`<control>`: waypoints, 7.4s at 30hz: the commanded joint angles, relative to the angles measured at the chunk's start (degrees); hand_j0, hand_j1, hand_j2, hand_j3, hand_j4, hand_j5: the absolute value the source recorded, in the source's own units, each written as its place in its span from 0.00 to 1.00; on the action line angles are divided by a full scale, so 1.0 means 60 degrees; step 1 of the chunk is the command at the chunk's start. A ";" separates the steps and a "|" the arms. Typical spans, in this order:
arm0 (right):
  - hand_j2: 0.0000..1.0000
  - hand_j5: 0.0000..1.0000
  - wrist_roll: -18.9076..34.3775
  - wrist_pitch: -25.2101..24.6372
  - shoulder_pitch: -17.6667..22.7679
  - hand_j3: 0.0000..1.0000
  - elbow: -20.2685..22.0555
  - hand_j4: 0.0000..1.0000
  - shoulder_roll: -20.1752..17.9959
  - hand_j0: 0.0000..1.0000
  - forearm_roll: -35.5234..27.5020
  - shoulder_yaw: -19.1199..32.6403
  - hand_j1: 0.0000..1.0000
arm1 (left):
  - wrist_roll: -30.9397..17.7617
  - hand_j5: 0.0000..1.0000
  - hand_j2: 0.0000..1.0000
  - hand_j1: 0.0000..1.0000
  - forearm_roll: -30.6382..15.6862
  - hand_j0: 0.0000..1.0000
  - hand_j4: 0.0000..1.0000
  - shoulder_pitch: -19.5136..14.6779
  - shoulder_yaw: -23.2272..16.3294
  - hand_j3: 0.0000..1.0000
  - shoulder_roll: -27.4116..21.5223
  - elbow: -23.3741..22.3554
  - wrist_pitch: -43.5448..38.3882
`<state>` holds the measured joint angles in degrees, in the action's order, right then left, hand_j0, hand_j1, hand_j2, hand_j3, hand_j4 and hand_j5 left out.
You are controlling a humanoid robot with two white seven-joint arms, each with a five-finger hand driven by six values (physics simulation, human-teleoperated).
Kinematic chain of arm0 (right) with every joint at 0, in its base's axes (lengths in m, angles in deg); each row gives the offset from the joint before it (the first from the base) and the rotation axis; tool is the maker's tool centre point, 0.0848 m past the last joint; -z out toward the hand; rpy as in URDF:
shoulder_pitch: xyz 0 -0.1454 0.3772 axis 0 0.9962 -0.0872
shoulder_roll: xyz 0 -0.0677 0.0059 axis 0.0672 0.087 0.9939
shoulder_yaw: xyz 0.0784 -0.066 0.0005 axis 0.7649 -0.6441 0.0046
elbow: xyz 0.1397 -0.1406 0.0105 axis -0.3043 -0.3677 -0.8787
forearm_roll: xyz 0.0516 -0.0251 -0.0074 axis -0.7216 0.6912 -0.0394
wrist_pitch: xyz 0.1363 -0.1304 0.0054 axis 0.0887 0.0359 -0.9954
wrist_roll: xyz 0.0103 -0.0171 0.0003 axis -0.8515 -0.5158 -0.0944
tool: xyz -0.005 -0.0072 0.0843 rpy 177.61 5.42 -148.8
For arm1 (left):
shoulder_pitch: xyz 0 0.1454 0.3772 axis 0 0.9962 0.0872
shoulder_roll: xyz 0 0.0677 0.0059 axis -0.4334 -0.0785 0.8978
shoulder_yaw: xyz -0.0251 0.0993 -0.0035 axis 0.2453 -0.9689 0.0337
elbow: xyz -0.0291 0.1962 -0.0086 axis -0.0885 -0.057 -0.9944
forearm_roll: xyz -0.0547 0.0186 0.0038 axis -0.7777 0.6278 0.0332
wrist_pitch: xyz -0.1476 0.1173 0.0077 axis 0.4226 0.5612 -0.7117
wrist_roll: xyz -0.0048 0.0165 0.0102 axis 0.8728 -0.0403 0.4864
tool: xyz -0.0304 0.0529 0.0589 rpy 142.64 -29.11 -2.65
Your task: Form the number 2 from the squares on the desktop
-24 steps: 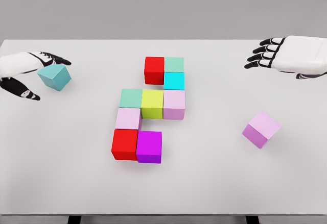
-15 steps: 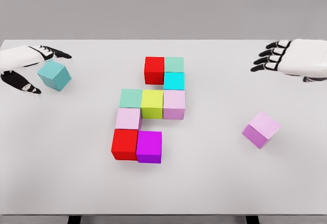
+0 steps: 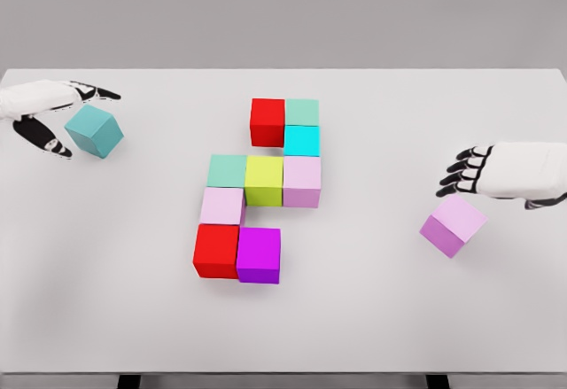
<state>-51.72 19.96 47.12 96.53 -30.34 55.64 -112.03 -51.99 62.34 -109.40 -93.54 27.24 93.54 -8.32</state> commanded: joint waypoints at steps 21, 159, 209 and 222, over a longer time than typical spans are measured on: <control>1.00 1.00 -0.0003 -0.0021 -0.0044 1.00 0.0018 1.00 0.0405 1.00 -0.0831 -0.0669 1.00 | 0.0001 1.00 1.00 1.00 0.0636 1.00 1.00 -0.0542 -0.0350 1.00 0.0870 -0.1647 -0.0023; 1.00 1.00 -0.0003 -0.0021 -0.3149 1.00 -0.0070 1.00 0.1636 1.00 -0.0875 -0.2193 1.00 | 0.0323 0.47 0.47 0.47 -0.0287 0.47 0.47 -0.0835 0.0074 0.47 0.4503 -0.1223 -0.3059; 1.00 1.00 -0.0003 -0.0021 -0.1802 1.00 0.0003 1.00 0.2324 1.00 -0.0860 -0.3628 1.00 | 0.0470 0.88 0.88 0.88 0.0006 0.88 0.88 -0.1084 -0.0087 0.88 0.5001 -0.2160 -0.2737; 1.00 1.00 -0.0003 -0.0021 -0.1889 1.00 0.0003 1.00 0.2485 1.00 -0.0875 -0.3657 1.00 | 0.0484 0.88 0.88 0.88 0.0006 0.88 0.88 -0.1186 -0.0072 0.88 0.5235 -0.2453 -0.2356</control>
<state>-51.72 19.96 35.79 96.54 -15.54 50.69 -133.97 -49.13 62.70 -116.70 -94.10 58.43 79.18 -22.75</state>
